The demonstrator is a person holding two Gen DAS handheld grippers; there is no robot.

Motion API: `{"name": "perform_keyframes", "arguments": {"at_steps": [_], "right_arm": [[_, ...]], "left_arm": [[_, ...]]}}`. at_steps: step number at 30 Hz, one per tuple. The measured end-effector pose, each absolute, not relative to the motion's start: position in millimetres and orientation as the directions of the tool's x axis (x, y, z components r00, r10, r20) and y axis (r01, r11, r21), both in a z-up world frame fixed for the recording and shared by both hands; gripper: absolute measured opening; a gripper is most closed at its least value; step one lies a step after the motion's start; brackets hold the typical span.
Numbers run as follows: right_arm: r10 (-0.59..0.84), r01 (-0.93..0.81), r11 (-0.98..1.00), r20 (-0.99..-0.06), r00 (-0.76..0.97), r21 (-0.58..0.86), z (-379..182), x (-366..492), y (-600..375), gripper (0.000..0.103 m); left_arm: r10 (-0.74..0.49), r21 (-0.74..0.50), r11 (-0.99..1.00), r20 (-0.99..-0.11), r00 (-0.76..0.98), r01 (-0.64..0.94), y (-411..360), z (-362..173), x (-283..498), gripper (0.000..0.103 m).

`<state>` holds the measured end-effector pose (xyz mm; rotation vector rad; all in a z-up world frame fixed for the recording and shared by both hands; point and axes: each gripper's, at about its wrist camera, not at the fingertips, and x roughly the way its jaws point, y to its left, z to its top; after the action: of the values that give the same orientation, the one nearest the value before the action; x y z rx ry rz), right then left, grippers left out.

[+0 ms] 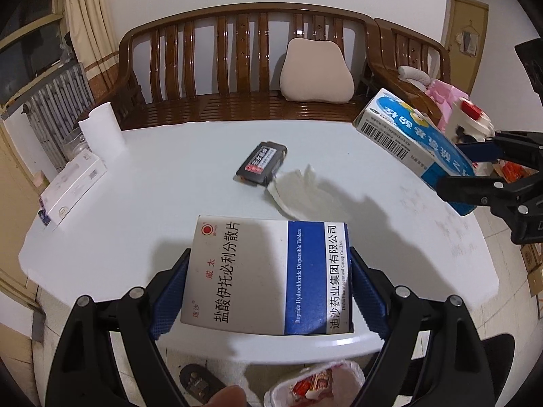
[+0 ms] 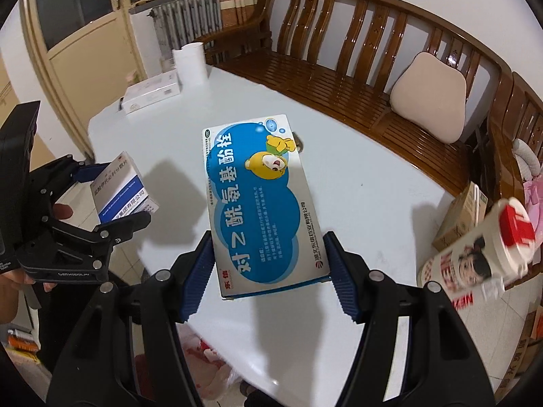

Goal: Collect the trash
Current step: 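Lift both medicine boxes and carry them with both tools down to the bag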

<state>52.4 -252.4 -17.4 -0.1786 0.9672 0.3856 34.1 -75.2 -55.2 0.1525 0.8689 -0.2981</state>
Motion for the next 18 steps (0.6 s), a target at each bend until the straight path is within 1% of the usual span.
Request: {"name": "perform_keyframes", "arguments": {"at_steps": [8, 18], "right_arm": [[0.26, -0.445, 0.895, -0.832, 0.49, 0.018, -16, -20, -239, 0.062], [0.287, -0.48, 0.875, -0.863, 0.416, 0.06, -54, -106, -220, 0.062]], "left_arm": [[-0.19, 0.035, 0.941, -0.768, 0.612, 0.336, -76, -61, -33, 0.083], [-0.215, -0.006, 0.934, -0.808, 0.548, 0.358, -73, -101, -100, 0.083]]}}
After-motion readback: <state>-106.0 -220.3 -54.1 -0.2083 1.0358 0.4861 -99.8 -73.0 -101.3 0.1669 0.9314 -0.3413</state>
